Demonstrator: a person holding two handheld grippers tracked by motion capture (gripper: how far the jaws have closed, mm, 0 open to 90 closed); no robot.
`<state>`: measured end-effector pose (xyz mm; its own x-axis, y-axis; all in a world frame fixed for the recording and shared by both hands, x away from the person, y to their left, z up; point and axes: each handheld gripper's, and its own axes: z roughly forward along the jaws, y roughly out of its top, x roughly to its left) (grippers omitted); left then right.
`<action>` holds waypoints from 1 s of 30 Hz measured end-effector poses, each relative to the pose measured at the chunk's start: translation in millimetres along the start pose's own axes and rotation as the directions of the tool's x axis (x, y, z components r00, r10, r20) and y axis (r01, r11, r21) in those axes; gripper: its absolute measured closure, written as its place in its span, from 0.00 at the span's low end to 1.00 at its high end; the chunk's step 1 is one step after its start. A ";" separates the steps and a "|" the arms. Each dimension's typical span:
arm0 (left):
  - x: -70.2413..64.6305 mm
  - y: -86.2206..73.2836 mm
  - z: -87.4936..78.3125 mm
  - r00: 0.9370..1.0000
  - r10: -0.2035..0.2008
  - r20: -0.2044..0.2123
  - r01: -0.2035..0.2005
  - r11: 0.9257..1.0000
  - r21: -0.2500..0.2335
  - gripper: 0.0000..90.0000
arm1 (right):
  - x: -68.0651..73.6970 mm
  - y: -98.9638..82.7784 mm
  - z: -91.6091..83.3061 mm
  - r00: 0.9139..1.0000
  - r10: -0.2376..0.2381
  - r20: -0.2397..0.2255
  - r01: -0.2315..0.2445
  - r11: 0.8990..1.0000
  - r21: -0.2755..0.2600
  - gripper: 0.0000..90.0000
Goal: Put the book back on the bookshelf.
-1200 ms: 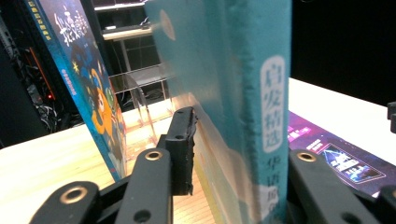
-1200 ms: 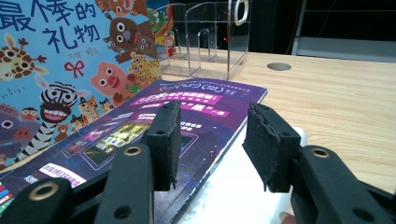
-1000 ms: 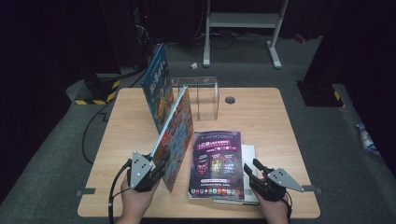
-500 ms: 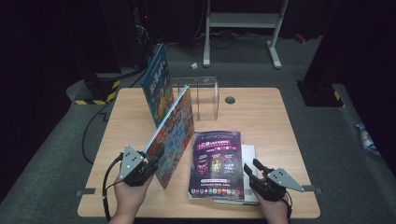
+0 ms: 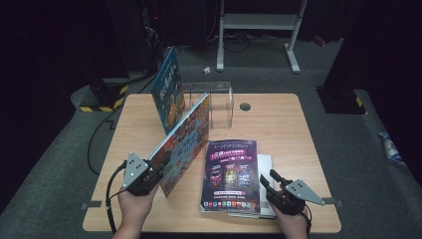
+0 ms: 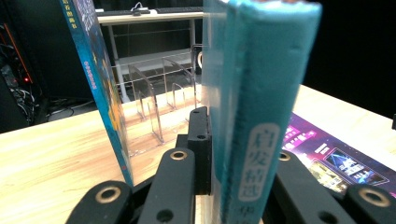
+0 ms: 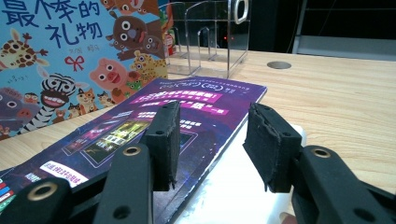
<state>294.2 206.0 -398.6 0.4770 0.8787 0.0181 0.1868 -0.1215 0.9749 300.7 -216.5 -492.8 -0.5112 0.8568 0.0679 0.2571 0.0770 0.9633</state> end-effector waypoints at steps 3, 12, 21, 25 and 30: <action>0.3 -0.1 0.2 1.000 -0.009 -0.007 0.009 1.000 -0.017 0.86 | 0.6 0.1 0.1 1.000 0.000 0.000 0.000 1.000 0.001 0.60; 0.1 2.8 2.1 0.999 -0.026 -0.029 0.024 0.999 -0.047 0.80 | -2.6 0.2 -1.9 1.000 -0.002 0.005 0.002 1.000 0.002 0.60; 1.6 8.7 6.2 1.000 -0.014 0.001 0.014 0.999 -0.035 0.78 | -2.9 0.4 -1.9 1.000 -0.007 0.010 0.006 1.000 0.003 0.59; 1.7 11.4 6.7 1.000 0.004 -0.028 -0.006 0.999 -0.050 0.79 | -4.2 -0.2 -1.3 1.000 -0.005 0.011 0.005 1.000 0.009 0.58; 2.2 16.3 11.0 1.000 -0.003 -0.026 0.002 1.000 -0.027 0.69 | -5.9 -0.6 -1.6 1.000 0.004 0.010 -0.004 1.000 0.008 0.58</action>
<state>307.8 200.9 -385.1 0.4541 0.8907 0.0212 0.1648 -0.1074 0.9805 302.2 -222.5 -493.4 -0.5018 0.8622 0.0692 0.2662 0.0778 0.9608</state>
